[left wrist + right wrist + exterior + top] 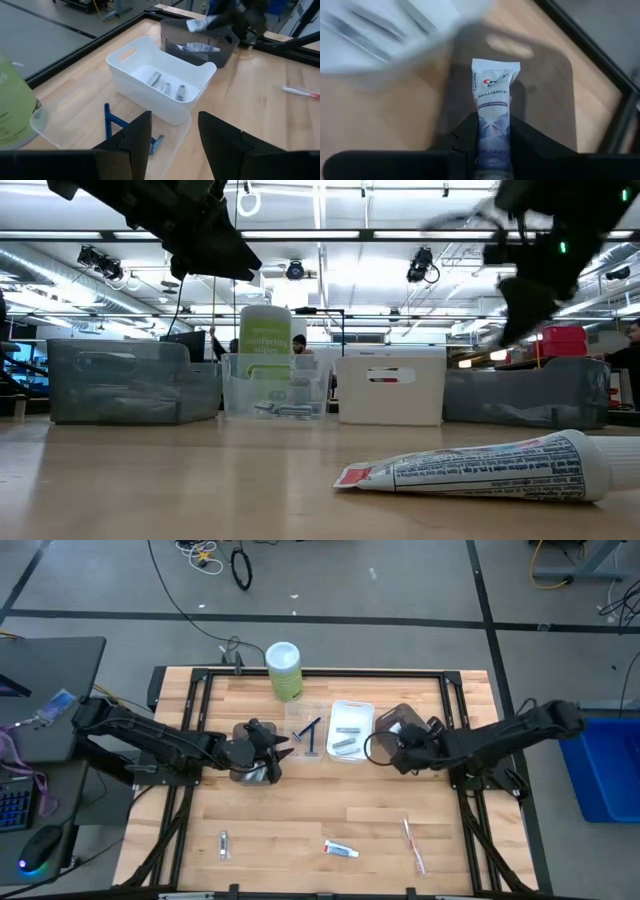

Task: Pick & Place Travel size toiletries
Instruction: Put the purple toothpaste into the right black bin, then put the orange toothbrush into the left black bin

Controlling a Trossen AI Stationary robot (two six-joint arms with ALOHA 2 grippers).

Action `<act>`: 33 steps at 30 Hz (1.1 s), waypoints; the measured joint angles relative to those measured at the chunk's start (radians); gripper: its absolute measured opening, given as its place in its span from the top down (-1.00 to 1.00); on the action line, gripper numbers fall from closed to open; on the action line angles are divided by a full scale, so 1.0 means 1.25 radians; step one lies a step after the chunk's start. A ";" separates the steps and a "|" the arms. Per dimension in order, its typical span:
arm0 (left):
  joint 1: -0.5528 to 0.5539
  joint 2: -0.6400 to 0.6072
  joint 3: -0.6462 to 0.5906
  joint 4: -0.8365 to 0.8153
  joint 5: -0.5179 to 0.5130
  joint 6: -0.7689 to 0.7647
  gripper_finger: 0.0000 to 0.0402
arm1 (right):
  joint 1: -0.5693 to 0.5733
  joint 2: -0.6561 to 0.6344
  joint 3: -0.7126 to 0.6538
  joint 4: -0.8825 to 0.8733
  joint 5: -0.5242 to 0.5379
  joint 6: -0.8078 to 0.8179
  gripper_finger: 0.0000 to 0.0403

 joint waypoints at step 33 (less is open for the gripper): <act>0.000 0.000 0.000 0.001 -0.003 -0.012 0.16 | -0.012 0.013 0.013 0.517 -0.599 -0.126 0.03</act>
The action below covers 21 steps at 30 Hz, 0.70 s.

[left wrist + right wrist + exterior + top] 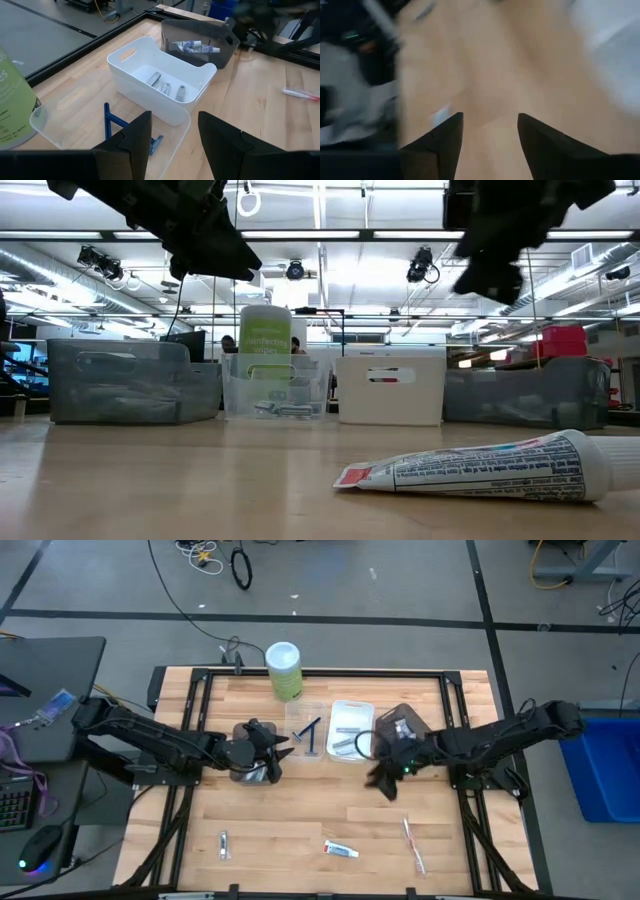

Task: Pick & Place Travel size toiletries
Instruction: Put the orange toothbrush into the left black bin

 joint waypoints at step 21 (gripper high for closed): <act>0.000 0.000 0.000 0.003 -0.067 -0.013 0.16 | 0.363 0.197 -0.001 -0.257 -0.070 0.678 0.03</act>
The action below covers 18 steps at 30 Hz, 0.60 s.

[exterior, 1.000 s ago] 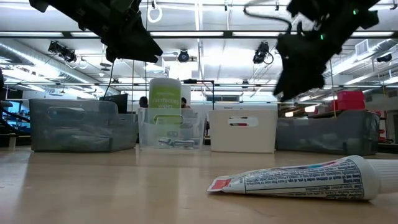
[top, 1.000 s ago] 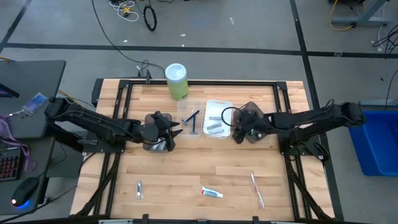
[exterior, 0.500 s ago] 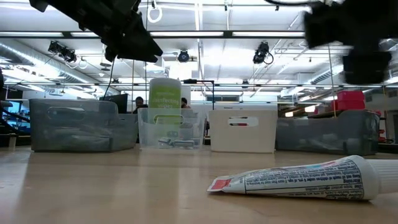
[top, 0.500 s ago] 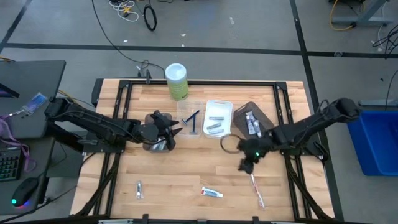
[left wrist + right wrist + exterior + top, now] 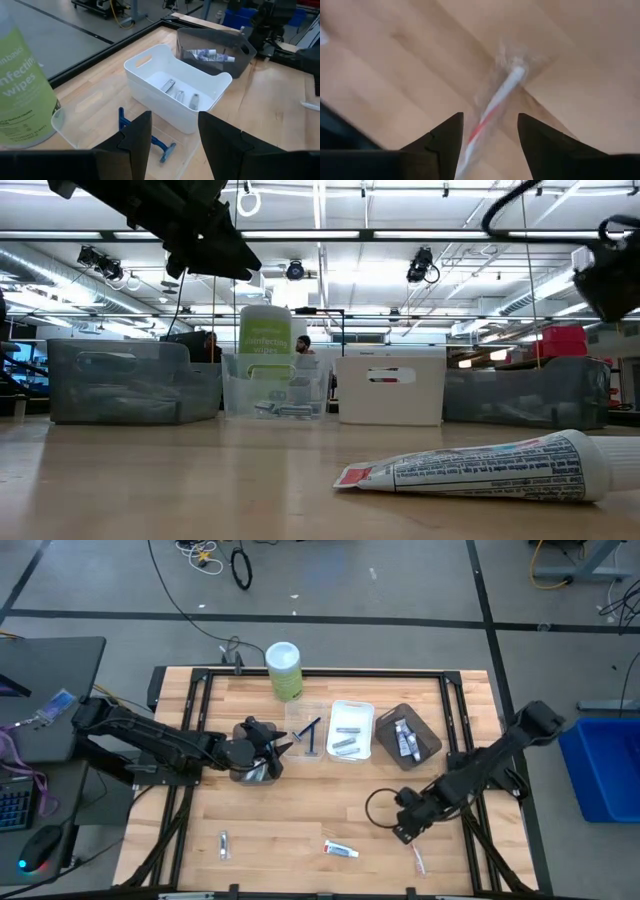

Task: Pick & Place Travel size toiletries
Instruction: Put the orange toothbrush into the left black bin

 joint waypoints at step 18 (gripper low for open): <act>0.000 0.000 0.000 0.005 -0.003 -0.026 0.16 | -0.039 0.108 -0.003 0.022 -0.027 -0.143 0.60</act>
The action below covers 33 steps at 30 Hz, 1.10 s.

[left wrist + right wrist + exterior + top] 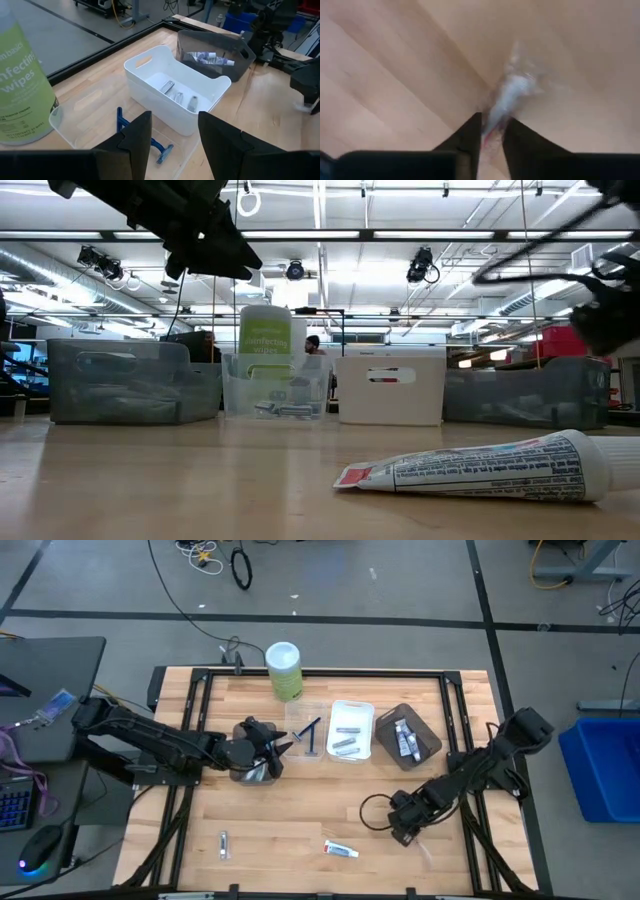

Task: Pick & Place Travel size toiletries
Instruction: Put the orange toothbrush into the left black bin

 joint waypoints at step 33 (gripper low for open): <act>0.027 0.318 0.015 0.620 0.219 0.258 0.16 | -0.372 -0.265 0.003 0.642 0.251 -0.980 0.85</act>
